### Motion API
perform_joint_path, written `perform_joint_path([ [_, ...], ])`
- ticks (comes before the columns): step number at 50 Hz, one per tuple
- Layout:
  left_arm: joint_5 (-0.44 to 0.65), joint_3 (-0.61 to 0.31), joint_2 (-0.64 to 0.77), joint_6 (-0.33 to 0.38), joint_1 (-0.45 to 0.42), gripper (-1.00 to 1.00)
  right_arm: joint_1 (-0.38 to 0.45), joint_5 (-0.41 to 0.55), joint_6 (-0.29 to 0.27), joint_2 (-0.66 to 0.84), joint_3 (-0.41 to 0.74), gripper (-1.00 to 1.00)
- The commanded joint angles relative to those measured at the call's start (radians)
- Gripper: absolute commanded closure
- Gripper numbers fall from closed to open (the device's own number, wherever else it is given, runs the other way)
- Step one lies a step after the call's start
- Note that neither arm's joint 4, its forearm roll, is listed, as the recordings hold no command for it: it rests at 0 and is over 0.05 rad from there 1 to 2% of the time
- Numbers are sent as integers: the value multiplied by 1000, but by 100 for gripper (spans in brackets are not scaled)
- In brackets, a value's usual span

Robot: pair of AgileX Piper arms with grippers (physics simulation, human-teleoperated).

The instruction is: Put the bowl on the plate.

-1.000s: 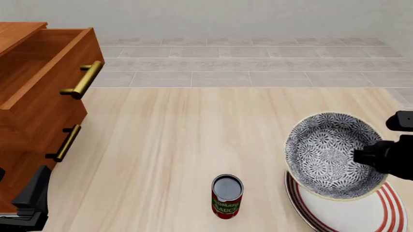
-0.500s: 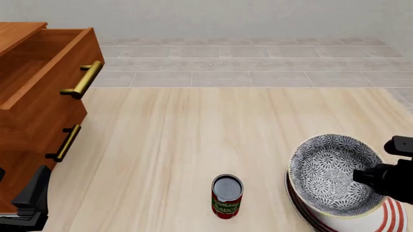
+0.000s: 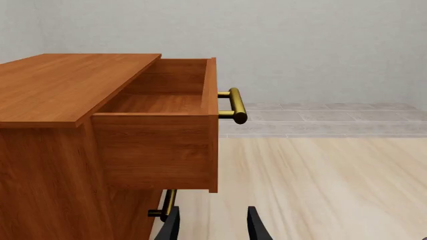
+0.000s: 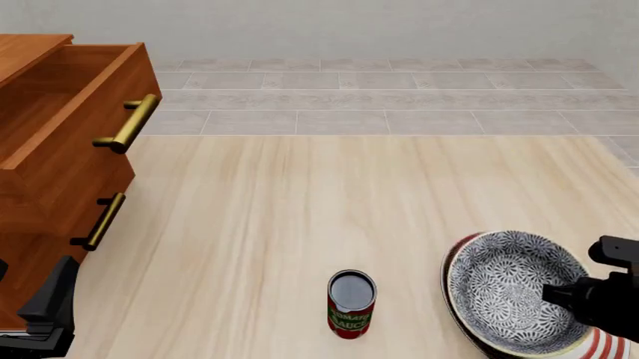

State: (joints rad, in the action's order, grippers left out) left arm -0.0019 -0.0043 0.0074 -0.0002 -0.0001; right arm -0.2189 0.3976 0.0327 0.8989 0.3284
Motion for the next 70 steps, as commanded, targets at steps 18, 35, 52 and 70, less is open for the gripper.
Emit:
perform_joint_path([
  [18, 0, 0, 0, 0, 0, -100, -28, -42, -6, 30, -24, 100],
  [35, 0, 0, 0, 0, 0, -100, -43, -40, -27, 42, -8, -100],
  [52, 0, 0, 0, 0, 0, -100, -59, 3, -43, 17, 32, -100],
  [70, 0, 0, 0, 0, 0, -100, -87, 80, -89, -19, 121, -100],
])
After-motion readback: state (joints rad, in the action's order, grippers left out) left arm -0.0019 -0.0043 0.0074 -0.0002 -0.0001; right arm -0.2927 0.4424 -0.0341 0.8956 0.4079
